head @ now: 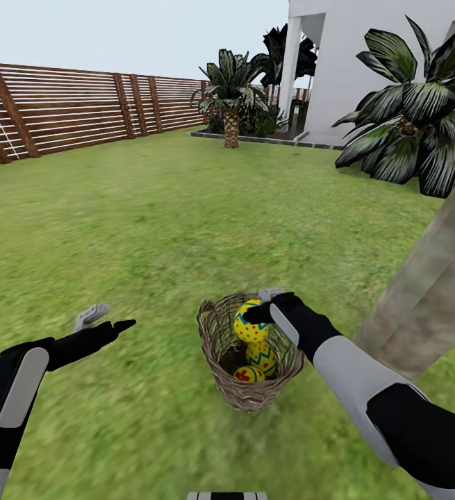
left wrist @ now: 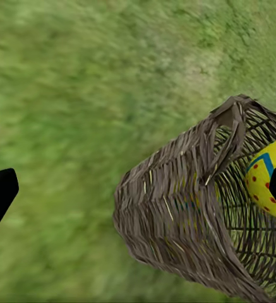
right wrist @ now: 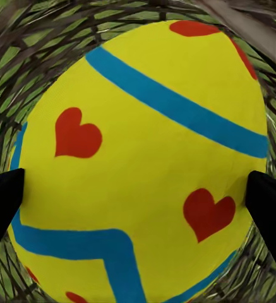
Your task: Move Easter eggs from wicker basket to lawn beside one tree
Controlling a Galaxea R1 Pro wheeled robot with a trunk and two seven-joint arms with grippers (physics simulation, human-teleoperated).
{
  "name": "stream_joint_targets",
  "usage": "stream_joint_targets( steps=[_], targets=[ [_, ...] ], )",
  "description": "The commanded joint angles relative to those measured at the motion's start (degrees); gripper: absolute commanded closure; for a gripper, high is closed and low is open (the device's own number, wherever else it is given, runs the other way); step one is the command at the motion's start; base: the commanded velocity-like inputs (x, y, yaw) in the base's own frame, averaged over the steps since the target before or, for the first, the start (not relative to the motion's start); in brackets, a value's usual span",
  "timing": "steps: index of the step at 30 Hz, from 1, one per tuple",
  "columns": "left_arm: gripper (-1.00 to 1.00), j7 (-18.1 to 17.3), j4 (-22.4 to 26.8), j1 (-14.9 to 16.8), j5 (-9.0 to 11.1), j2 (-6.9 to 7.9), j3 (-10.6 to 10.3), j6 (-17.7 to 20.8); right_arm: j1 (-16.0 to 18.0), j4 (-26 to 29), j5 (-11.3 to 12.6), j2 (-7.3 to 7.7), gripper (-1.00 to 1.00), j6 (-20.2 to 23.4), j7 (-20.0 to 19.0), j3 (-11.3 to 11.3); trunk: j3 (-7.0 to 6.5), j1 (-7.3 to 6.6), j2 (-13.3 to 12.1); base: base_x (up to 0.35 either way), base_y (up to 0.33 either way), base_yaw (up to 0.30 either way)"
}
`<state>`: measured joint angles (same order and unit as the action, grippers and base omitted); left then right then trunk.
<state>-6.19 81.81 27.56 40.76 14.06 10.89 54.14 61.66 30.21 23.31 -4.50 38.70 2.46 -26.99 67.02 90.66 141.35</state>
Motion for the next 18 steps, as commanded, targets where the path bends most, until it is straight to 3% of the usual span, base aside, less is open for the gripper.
stream_joint_targets(
  steps=[1, 3, 6, 10, 15, 18],
  targets=[
    [-1.0, -0.6, 0.0, 0.0, -0.5, 0.0, 0.1, 0.3, 0.0, 0.5, 0.4, 0.15, 1.0, 0.3, -0.2, -0.3, 0.05, -0.01, 0.0, 0.0, 0.0, 0.0],
    [-1.0, -0.6, 0.0, 0.0, -0.5, 0.0, 0.1, 0.2, 0.0, 1.9, 0.5, 1.01, 1.0, 0.8, -1.7, -0.3, 0.05, -0.01, 0.0, 0.0, 0.0, 0.0],
    [-1.0, -0.6, 0.0, 0.0, -0.5, 0.0, 0.1, 0.3, 0.0, 6.4, 0.5, 3.86, 1.0, 4.7, -4.7, 0.2, 0.05, -0.01, 0.0, 0.0, 0.0, 0.0],
    [-1.0, -0.6, 0.0, 0.0, -0.5, -0.02, 0.1, 0.3, -1.0, 15.2, 0.5, 6.16, 1.0, 12.3, -5.3, 3.7, 0.05, -0.01, 0.0, 0.0, 0.0, 0.0],
    [-1.0, -0.6, 0.0, 0.0, -0.5, -0.04, 0.1, 0.2, -2.9, 23.7, 0.6, 9.01, 1.0, 16.5, -5.9, 4.9, 0.05, -0.01, 0.0, 0.0, 0.0, 0.0],
    [-1.0, -0.6, -0.1, 0.0, -0.5, -0.05, 0.1, 0.2, -5.9, 31.8, 0.5, 11.22, 1.0, 18.2, -8.0, 9.1, 0.05, -0.01, 0.0, 0.0, 0.0, 0.0]
  ],
)
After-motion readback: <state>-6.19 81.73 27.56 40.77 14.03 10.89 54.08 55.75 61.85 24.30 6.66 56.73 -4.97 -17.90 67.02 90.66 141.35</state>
